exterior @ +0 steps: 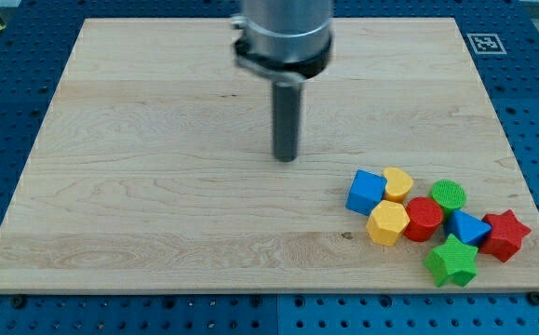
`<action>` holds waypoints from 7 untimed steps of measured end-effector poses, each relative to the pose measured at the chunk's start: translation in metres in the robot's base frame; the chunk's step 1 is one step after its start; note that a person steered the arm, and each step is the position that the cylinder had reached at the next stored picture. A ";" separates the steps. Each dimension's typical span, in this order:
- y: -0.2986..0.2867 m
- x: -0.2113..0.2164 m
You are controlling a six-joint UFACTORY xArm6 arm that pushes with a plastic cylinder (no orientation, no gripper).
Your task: Move the green star to the bottom left of the green star
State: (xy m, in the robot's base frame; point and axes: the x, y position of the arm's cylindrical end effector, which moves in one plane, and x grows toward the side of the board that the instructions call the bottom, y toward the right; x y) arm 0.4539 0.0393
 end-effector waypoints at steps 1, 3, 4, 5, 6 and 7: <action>0.091 -0.010; 0.233 0.039; 0.249 0.103; 0.256 0.149; 0.256 0.154; 0.248 0.164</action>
State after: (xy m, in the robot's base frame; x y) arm 0.6174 0.2869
